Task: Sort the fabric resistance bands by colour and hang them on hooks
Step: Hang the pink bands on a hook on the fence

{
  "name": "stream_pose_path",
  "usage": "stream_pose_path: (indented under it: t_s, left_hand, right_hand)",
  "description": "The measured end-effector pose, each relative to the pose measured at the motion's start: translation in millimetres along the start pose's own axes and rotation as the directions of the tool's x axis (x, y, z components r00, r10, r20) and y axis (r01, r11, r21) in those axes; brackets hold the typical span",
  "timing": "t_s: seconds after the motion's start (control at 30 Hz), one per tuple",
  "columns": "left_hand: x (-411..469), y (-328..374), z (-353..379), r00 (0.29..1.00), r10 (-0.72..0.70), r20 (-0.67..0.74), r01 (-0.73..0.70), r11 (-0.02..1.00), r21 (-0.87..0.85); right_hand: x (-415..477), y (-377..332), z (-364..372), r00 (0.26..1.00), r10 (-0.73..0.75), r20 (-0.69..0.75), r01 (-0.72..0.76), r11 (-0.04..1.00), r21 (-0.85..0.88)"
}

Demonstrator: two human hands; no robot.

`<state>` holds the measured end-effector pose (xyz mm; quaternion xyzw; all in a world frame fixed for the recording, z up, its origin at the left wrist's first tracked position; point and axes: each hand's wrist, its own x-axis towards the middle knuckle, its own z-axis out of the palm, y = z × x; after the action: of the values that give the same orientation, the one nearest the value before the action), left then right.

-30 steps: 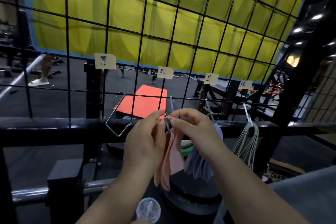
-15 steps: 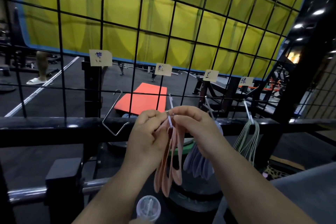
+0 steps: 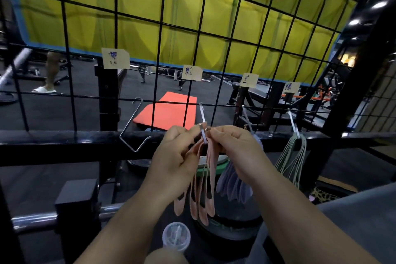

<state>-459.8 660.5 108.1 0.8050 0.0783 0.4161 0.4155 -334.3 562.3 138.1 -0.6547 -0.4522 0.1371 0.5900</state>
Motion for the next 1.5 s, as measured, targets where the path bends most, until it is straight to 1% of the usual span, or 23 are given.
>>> stream_pose_path:
  t_s: [0.17,0.23,0.43,0.53,0.6,0.77,0.93,1.1,1.2,1.27,1.33,1.43,1.5]
  left_hand:
    - [0.7,-2.7,1.2,0.999,0.018,0.041,-0.014,0.994,-0.107]
    - [1.4,-4.7,2.3,0.999,-0.002,0.049,0.010,0.988,-0.157]
    - [-1.0,-1.8,5.3,0.998,-0.053,0.025,0.058,0.976,-0.212]
    - [-2.4,0.3,7.8,0.995,-0.098,0.034,0.104,0.962,-0.254]
    - [-2.6,1.2,8.9,0.994,-0.099,0.041,0.107,0.957,-0.270]
    - [-3.8,2.5,8.0,0.992,-0.117,0.055,0.128,0.944,-0.305]
    - [-6.2,1.2,10.0,0.988,-0.149,0.030,0.151,0.942,-0.300]
    - [-9.2,4.0,16.7,0.982,-0.180,-0.054,0.155,0.937,-0.312]
    - [-9.7,6.4,22.2,0.971,-0.207,-0.117,0.152,0.920,-0.361]
    - [-10.5,7.2,25.6,0.964,-0.239,-0.117,0.168,0.888,-0.428]
    - [-10.7,6.8,28.3,0.958,-0.259,-0.123,0.179,0.877,-0.447]
    - [-9.5,3.6,31.8,0.937,-0.299,-0.182,0.202,0.886,-0.416]
    - [-9.4,2.3,34.0,0.929,-0.299,-0.218,0.202,0.903,-0.380]
  right_hand:
    - [-5.4,-0.6,-0.4,0.999,0.011,-0.038,-0.012,1.000,-0.011]
    - [-6.0,1.5,-0.8,0.998,0.020,-0.059,-0.021,1.000,-0.016]
    - [-7.4,15.9,-1.4,0.986,0.144,-0.078,-0.147,0.988,-0.035]
    - [-7.3,19.3,-1.1,0.982,0.170,-0.086,-0.175,0.983,-0.055]
    - [-6.0,19.3,-1.8,0.979,0.183,-0.089,-0.188,0.981,-0.054]
    - [-4.5,19.5,-3.3,0.964,0.254,-0.084,-0.253,0.967,0.024]
    - [-6.0,24.4,1.3,0.950,0.307,-0.053,-0.298,0.946,0.126]
    - [-9.7,26.5,7.2,0.959,0.283,-0.027,-0.276,0.950,0.144]
    - [-12.0,29.8,10.2,0.965,0.261,-0.019,-0.256,0.957,0.138]
    - [-13.8,31.8,11.8,0.967,0.254,-0.009,-0.252,0.962,0.107]
    - [-16.4,31.7,13.9,0.968,0.252,0.006,-0.252,0.967,0.039]
    - [-20.0,29.4,13.4,0.978,0.209,0.006,-0.208,0.978,-0.031]
    - [-22.9,27.9,11.7,0.982,0.190,-0.005,-0.190,0.980,-0.052]
